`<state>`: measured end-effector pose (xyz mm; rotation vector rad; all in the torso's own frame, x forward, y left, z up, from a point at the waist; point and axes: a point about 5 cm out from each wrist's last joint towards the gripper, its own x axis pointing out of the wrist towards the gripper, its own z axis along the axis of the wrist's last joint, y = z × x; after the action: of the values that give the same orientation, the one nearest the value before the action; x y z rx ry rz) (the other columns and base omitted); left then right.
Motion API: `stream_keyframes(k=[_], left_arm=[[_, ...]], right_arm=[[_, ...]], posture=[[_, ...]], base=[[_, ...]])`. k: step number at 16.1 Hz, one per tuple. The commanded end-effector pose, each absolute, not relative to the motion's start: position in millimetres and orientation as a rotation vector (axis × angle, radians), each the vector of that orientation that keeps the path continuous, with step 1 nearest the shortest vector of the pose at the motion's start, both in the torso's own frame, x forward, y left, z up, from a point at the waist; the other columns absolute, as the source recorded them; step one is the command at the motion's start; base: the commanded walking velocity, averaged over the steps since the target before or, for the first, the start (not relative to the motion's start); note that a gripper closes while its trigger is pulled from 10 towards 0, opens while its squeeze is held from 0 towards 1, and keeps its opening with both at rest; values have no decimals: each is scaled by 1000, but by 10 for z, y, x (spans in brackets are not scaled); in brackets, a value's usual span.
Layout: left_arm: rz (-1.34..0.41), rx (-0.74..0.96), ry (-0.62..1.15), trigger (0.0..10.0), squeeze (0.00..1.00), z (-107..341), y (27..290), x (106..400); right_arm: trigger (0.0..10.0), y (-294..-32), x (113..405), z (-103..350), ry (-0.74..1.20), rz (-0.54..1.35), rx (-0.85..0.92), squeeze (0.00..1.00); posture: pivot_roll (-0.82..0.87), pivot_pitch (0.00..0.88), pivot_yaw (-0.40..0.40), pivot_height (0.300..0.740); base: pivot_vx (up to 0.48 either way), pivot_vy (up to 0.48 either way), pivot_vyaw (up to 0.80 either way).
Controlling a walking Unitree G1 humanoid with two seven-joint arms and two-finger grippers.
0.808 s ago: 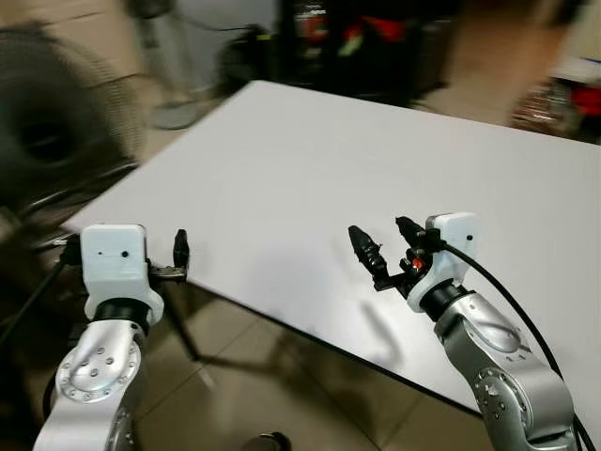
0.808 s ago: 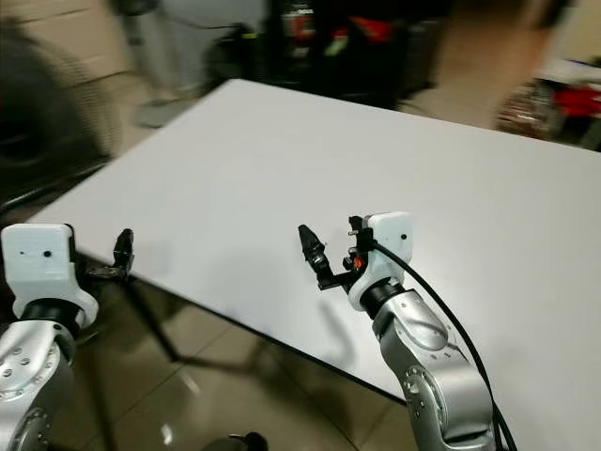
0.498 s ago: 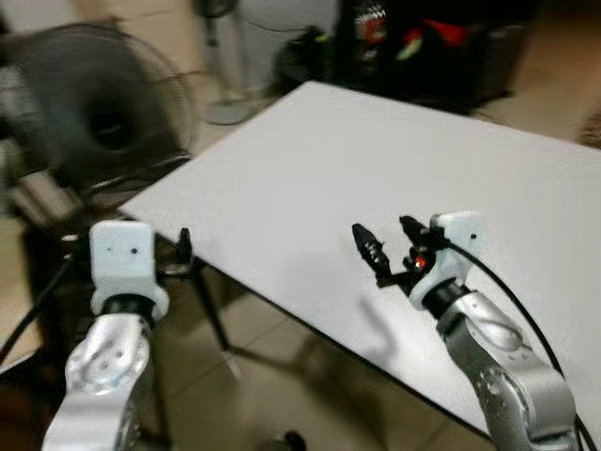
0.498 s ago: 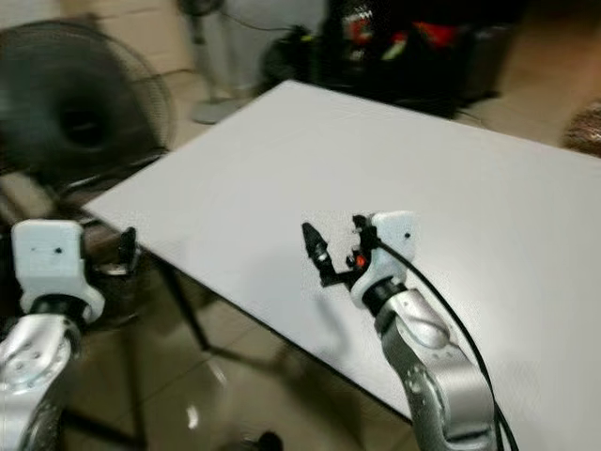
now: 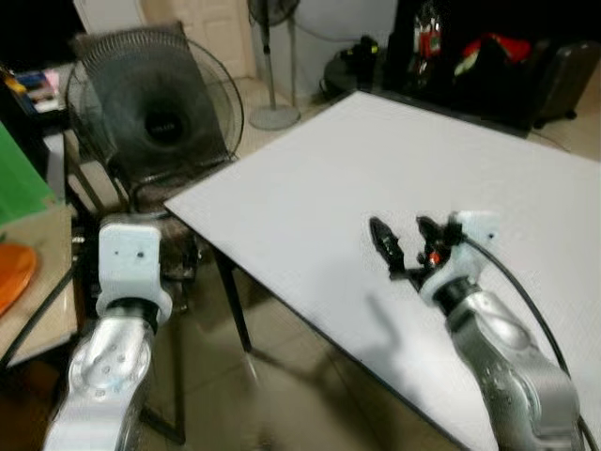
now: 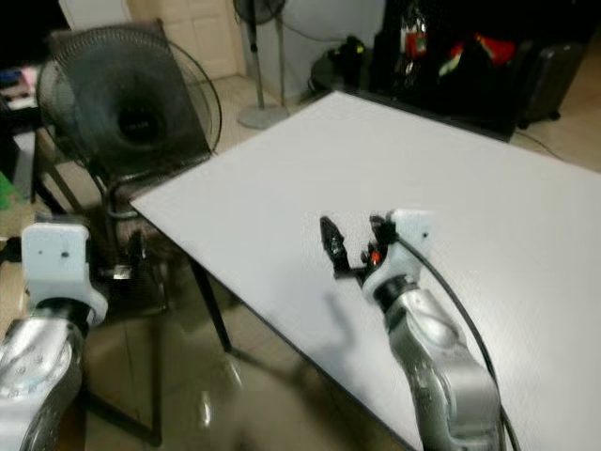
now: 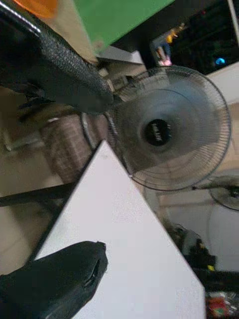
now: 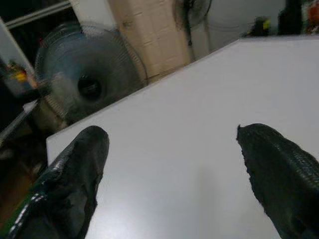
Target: Setting the table
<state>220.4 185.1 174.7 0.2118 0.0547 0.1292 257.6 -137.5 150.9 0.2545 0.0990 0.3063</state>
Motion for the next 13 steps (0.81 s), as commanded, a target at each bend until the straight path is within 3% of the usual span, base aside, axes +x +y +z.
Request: stream_keyframes(k=[1,13], left_arm=[[130,210,75,10000,0,1711,1865,2176],[145,201,78,10000,0,1720,1881,2144]], right_arm=[[10000,-1322,2583,1527,97,334,256,1000],[10000,-1216,2587,1492,122,406,260,1000]], posture=[[-29,0,48,740],[-13,0,34,740]], base=[[0,289,800],[0,306,800]])
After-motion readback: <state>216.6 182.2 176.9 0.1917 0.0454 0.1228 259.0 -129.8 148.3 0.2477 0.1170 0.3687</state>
